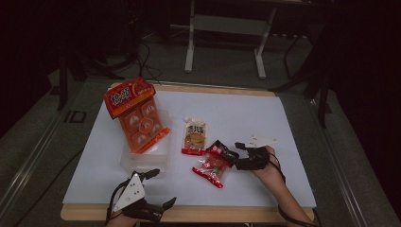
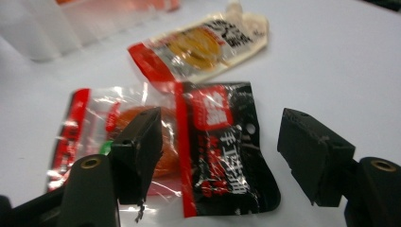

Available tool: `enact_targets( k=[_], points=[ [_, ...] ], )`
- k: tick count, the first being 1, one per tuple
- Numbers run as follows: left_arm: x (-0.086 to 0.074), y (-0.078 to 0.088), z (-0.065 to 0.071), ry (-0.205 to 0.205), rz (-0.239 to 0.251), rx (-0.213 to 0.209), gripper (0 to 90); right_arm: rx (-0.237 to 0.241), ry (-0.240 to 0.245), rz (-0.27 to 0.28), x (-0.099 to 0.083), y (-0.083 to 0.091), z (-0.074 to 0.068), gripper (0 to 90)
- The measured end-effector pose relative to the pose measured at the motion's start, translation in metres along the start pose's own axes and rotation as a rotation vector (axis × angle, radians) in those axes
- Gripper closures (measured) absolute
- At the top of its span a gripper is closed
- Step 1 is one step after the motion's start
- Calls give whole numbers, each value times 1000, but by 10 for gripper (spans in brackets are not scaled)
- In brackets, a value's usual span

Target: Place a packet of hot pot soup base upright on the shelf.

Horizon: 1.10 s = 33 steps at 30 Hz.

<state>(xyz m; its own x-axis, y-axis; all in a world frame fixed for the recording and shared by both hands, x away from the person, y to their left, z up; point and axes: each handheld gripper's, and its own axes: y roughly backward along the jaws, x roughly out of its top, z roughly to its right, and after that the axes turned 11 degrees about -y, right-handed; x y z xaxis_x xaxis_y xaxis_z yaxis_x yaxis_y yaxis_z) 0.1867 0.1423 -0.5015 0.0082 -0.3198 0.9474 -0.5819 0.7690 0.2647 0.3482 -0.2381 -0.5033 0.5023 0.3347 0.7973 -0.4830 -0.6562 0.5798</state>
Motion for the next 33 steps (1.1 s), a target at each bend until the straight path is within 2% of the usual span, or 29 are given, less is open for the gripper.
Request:
enact_targets(
  k=[3,13,17,19,23,26,31,33],
  points=[
    [0,-1,0,1,-3,-3,18,-18,-12,-20,-3,-5,5,314],
    [0,-4,3,1,-9,-12,18,-30,-66,-75,-11,-16,15,283],
    [-1,-4,2,4,-15,-13,18,-44,-67,-110,-13,-23,16,278],
    [-1,-4,2,6,-16,-14,18,-75,-59,-126,-13,-26,16,273],
    [-2,-5,2,6,-19,-18,18,-73,-94,-144,-16,-30,19,271],
    [-2,-6,3,2,-29,-24,18,-86,-88,-145,-16,-31,17,273],
    [-1,-6,5,-6,-29,-25,18,-96,-75,-148,-16,-31,13,321],
    [-2,-6,4,-6,-33,-27,18,-89,-74,-154,-16,-30,12,379]
  ],
)
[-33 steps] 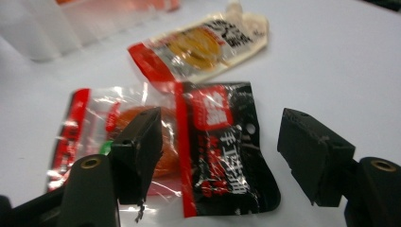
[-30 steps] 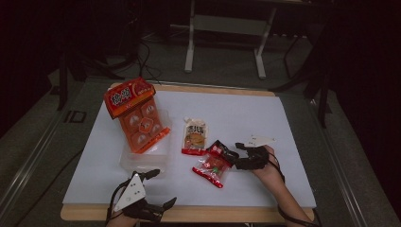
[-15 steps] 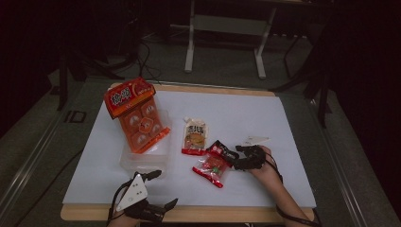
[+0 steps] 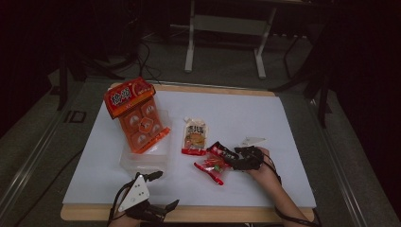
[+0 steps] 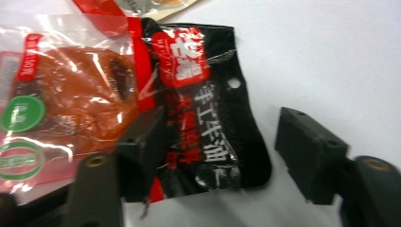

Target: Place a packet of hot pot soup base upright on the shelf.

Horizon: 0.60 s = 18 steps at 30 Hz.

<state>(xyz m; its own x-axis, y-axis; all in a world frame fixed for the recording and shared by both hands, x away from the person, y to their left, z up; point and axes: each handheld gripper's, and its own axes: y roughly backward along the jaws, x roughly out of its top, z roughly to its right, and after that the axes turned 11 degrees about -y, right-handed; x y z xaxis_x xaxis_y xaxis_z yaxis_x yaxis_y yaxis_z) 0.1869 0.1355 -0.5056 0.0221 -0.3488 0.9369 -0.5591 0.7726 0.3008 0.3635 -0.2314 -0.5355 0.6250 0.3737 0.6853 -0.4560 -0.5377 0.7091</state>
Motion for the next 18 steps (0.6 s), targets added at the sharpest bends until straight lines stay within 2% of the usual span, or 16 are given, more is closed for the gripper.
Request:
enact_targets(
  k=[3,9,13,15,18],
  points=[
    [0,0,0,2,0,-2,17,11,6,-14,1,1,-4,480],
    [0,-1,1,1,-1,-3,18,7,16,-37,2,2,-8,595],
    [0,-1,1,-3,-3,-4,18,15,62,-45,2,2,-16,770],
    [0,-1,1,4,1,-9,17,11,85,-53,3,1,-21,828],
    [0,-2,2,10,11,-15,17,8,95,-61,4,1,-24,860]
  ],
)
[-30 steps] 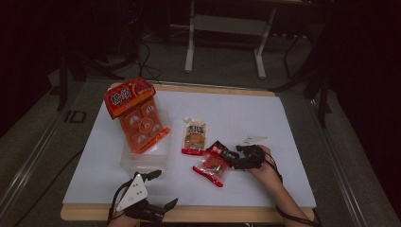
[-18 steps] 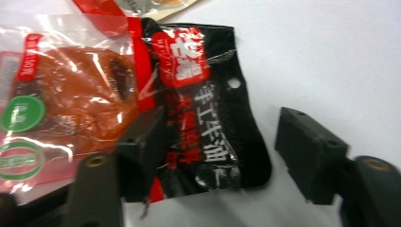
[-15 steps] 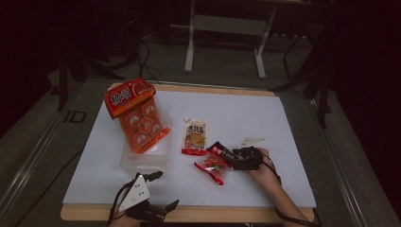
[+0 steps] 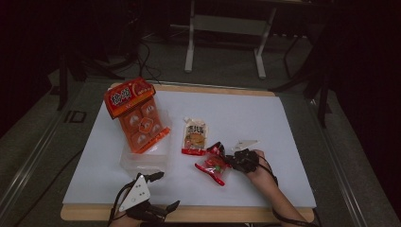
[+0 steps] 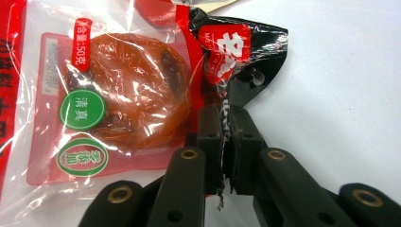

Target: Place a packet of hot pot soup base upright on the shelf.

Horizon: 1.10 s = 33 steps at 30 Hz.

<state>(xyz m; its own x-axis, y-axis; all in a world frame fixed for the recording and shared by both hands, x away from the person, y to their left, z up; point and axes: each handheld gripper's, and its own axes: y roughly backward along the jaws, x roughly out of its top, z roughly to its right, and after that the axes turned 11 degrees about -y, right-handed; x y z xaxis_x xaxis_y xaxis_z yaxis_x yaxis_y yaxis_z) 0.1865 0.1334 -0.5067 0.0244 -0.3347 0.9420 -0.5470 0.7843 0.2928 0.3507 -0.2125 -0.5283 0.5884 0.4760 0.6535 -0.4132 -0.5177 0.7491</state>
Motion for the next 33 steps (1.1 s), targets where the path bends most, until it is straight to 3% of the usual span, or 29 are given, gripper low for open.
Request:
enact_targets(
  k=[3,6,10,17,20,23,29,33],
  points=[
    [0,0,0,10,13,-5,17,7,-9,12,1,3,0,876],
    [1,0,0,13,22,-14,18,-5,23,32,5,10,-6,882],
    [0,-1,0,-22,-1,12,18,8,35,74,9,21,-11,887],
    [0,2,-6,17,43,18,35,37,60,134,14,41,-21,889],
    [2,2,-9,45,32,8,41,43,89,155,15,49,-26,890],
    [7,3,-10,47,4,4,41,46,111,181,17,58,-31,891],
    [22,4,-17,76,21,0,34,69,122,247,21,82,-36,892],
    [35,3,-23,54,7,7,35,76,137,279,21,97,-40,891]
  ],
)
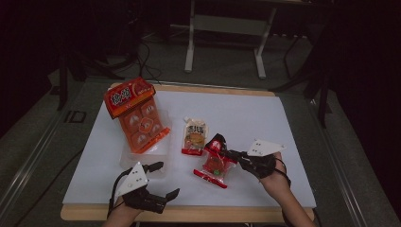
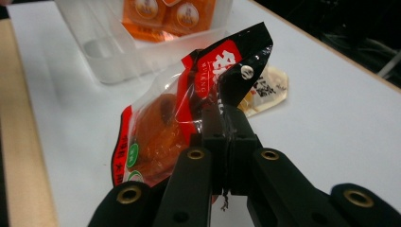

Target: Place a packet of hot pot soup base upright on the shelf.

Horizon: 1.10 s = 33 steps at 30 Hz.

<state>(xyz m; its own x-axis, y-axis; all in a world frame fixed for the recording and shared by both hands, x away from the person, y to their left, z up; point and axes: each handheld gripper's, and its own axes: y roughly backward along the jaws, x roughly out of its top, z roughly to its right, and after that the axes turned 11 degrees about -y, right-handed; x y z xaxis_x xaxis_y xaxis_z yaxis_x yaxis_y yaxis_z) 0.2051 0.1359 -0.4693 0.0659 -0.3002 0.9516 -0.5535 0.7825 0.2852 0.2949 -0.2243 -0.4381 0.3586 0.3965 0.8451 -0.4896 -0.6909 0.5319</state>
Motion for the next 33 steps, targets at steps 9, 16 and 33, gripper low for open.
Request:
enact_targets(
  k=[9,16,33],
  points=[
    [29,-11,-4,-35,-21,-6,42,10,36,11,0,17,-11,891],
    [48,-28,-12,-33,-28,-40,60,33,71,28,0,24,-24,891],
    [74,-56,-26,-33,-44,-113,149,58,149,39,7,26,-47,890]
  ],
)
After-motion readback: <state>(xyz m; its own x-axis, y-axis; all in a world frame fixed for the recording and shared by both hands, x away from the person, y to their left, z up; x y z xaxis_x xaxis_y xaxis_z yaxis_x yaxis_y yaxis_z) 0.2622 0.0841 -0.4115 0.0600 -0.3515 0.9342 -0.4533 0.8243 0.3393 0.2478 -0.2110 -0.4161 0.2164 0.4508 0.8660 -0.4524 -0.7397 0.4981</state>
